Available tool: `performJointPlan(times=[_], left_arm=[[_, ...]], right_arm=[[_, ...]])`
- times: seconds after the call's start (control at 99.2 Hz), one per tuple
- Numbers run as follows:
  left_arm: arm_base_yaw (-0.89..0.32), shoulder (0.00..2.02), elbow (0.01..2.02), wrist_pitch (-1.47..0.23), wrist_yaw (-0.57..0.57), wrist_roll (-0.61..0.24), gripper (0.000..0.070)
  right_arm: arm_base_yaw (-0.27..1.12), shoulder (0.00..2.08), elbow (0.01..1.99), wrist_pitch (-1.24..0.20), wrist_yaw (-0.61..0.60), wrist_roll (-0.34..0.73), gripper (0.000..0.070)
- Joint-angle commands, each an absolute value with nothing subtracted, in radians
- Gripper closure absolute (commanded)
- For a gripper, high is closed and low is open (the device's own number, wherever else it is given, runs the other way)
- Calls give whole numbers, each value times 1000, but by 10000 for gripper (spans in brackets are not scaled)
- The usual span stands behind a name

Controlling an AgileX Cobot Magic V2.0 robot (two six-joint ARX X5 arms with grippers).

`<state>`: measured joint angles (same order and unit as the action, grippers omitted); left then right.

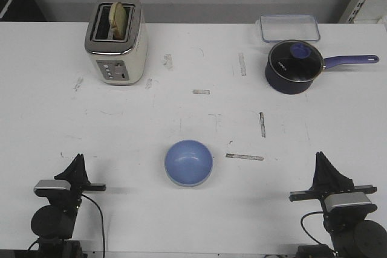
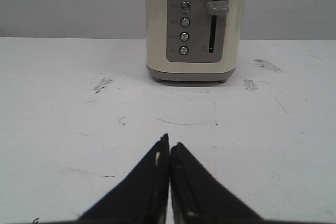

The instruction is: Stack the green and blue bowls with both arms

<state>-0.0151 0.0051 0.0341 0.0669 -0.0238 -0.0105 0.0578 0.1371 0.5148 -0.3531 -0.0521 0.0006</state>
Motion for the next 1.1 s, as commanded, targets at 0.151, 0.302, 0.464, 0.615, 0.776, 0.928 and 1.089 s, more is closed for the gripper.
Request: performJointPlan(times=[0.151, 0.302, 0.464, 0.615, 0.776, 0.928, 1.089], left_arm=[[-13, 3, 12, 80, -26, -12, 699], [-13, 3, 12, 80, -26, -12, 699], [-13, 3, 12, 80, -26, -12, 699], [-13, 3, 12, 80, -26, -12, 699], [-13, 3, 12, 80, -25, -12, 699], [-13, 3, 12, 80, -25, -12, 699], [-13, 3, 12, 79, -26, -12, 699]], right_arm=[[59, 137, 522, -340, -52, 10, 700], [55, 137, 522, -332, -47, -28, 700], [12, 138, 468, -319, -49, -27, 700], [-57, 117, 319, -218, -58, -12, 700], [-85, 44, 151, -110, -52, 32, 700], [-77, 1, 49, -74, -52, 30, 700], [-62, 1, 12, -68, -52, 33, 700]])
